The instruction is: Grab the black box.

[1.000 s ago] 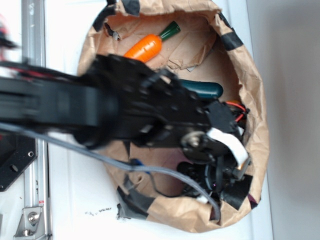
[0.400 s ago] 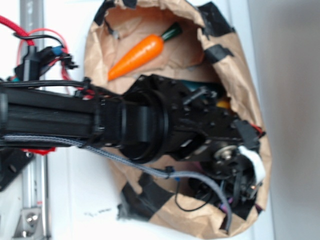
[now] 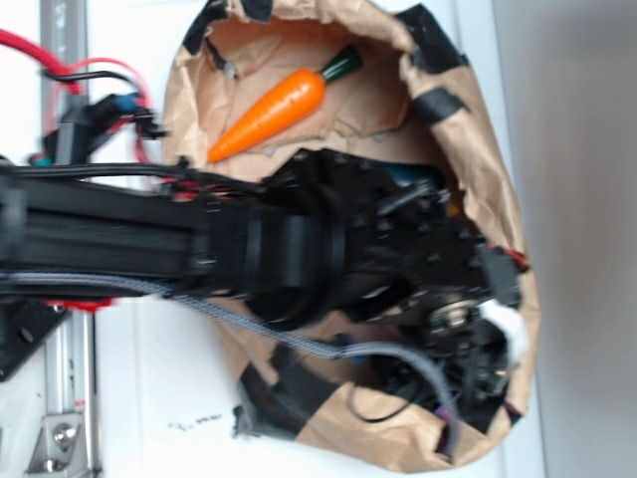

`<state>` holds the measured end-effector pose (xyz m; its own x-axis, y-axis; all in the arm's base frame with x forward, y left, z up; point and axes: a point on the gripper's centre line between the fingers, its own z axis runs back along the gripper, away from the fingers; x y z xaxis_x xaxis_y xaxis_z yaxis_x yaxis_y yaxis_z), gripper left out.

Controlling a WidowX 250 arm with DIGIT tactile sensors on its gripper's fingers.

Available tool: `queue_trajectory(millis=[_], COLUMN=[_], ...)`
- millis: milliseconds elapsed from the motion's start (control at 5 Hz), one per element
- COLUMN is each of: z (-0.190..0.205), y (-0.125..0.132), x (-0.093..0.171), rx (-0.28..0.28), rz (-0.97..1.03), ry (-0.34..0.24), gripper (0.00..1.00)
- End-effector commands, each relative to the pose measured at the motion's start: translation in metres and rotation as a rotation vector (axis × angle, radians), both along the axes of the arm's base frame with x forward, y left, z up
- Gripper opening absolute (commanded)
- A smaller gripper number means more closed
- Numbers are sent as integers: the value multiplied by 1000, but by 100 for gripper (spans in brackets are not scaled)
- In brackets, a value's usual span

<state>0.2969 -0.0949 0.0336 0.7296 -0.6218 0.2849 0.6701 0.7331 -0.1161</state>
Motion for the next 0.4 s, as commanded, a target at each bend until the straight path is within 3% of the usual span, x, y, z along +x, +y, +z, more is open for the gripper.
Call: queue_trajectory(millis=[0, 200], z=[53, 61], y=[81, 93], x=[-26, -23], rx=[112, 58], rz=[378, 405], ry=[-62, -37], gripper=[0, 0])
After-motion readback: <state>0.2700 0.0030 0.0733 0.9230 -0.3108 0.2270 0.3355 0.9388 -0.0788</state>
